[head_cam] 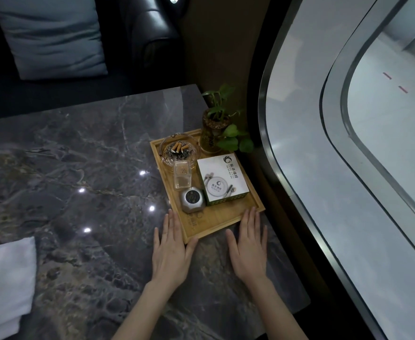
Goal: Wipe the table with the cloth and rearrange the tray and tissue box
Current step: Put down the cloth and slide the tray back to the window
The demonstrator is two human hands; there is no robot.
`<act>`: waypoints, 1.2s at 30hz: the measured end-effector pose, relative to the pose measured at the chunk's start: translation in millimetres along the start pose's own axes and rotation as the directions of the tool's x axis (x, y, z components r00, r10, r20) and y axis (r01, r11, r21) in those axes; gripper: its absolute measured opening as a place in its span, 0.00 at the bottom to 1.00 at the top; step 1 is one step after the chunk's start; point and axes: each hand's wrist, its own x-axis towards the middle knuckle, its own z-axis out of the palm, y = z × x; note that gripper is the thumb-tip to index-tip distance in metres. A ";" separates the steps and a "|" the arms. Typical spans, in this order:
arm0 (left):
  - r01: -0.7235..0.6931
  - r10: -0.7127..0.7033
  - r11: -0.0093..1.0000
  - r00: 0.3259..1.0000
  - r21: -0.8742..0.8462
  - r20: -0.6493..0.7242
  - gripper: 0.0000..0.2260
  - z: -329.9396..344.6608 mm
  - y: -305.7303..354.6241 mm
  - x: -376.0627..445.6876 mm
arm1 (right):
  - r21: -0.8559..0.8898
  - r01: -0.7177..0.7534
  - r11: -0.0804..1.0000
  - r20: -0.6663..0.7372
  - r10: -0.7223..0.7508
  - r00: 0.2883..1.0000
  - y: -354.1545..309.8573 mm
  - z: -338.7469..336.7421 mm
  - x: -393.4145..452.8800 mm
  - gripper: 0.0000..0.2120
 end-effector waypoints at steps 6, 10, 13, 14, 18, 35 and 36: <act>0.007 -0.007 1.000 1.000 -0.011 0.000 0.38 -0.5 6.0 12.4 | -0.011 0.017 1.000 0.006 -0.017 1.000 2.1 -5.1 16.7 0.40; 0.006 -0.006 1.000 1.000 -0.007 -0.009 0.37 -0.3 7.1 15.7 | -0.006 0.017 1.000 0.010 -0.017 1.000 2.5 -6.2 20.6 0.39; 0.003 -0.004 1.000 1.000 -0.019 -0.003 0.38 0.0 6.5 15.8 | -0.003 0.021 1.000 0.005 -0.021 1.000 2.4 -5.5 20.0 0.39; 0.002 -0.002 1.000 1.000 -0.026 -0.002 0.38 -0.2 6.6 16.0 | 0.004 0.021 1.000 0.001 -0.021 1.000 2.2 -5.5 20.2 0.39; 0.004 -0.004 0.999 1.000 -0.051 -0.006 0.36 -3.7 8.0 22.5 | 0.011 0.022 1.000 0.000 -0.022 1.000 0.7 -6.6 24.6 0.37; -0.016 0.018 0.995 1.000 -0.101 0.015 0.35 -15.8 6.0 48.2 | -0.002 0.040 0.999 0.021 -0.040 0.999 -6.7 -8.2 47.1 0.34; -0.019 0.021 0.995 1.000 -0.101 0.019 0.35 -16.8 5.8 48.8 | -0.003 0.038 0.999 0.016 -0.038 0.999 -7.2 -8.2 47.6 0.35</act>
